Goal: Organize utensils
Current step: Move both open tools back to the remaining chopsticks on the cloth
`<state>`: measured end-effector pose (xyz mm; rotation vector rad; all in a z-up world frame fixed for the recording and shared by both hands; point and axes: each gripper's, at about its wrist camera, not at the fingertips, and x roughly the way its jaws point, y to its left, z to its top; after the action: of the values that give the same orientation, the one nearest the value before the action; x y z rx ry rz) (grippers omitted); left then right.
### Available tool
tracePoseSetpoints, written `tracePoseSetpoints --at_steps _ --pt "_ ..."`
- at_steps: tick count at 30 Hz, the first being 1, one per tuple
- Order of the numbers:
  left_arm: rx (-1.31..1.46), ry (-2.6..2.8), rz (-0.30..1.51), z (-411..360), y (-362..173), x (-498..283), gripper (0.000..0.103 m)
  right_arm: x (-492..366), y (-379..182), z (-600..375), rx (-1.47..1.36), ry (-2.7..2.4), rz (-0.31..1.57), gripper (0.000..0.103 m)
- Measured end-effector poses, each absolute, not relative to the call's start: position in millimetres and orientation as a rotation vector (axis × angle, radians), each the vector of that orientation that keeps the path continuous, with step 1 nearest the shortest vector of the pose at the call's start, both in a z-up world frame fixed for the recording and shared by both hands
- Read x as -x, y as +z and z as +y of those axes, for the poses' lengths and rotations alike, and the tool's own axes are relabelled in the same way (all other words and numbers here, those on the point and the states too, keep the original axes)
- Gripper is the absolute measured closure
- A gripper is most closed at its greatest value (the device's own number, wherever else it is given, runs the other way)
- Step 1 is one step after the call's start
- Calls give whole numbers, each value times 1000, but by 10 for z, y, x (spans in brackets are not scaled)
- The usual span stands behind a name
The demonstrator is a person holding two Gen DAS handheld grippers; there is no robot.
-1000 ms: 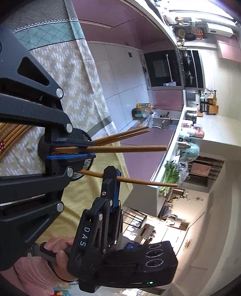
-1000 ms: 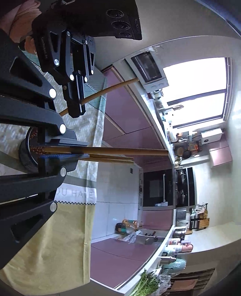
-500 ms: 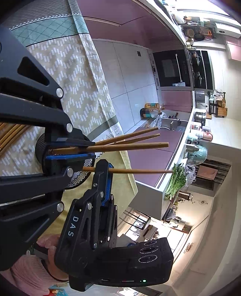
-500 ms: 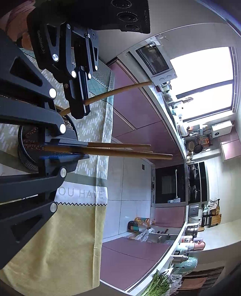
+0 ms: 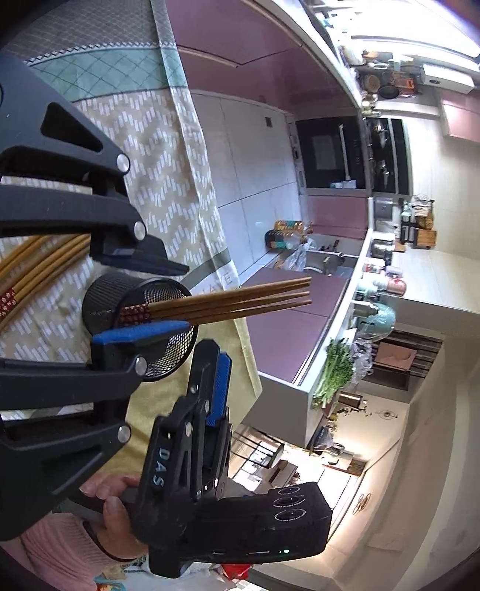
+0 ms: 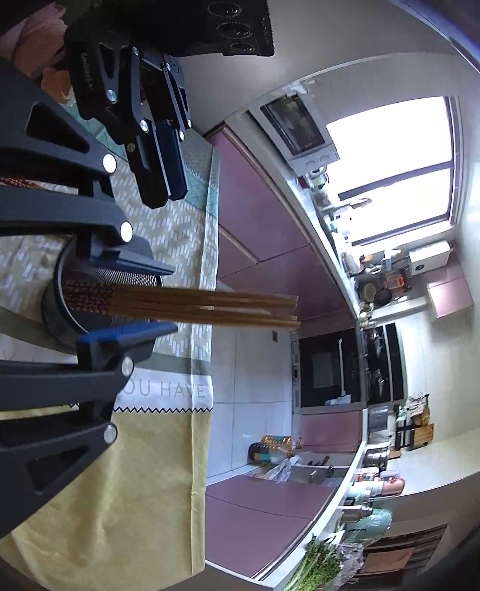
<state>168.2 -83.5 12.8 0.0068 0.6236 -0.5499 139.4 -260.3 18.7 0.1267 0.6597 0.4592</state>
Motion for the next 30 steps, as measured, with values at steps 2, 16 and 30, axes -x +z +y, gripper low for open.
tracePoseSetpoints --at_steps 2,16,30 --pt "-4 -533 589 -740 166 -1548 68 -1278 229 -2593 -122 492 636 75" --pt "24 -377 674 -120 -409 -982 43 -705 -216 -2098 -45 663 740 60" --pt "37 -358 859 -127 -1074 -1064 44 -727 -760 -1912 -72 611 896 60"
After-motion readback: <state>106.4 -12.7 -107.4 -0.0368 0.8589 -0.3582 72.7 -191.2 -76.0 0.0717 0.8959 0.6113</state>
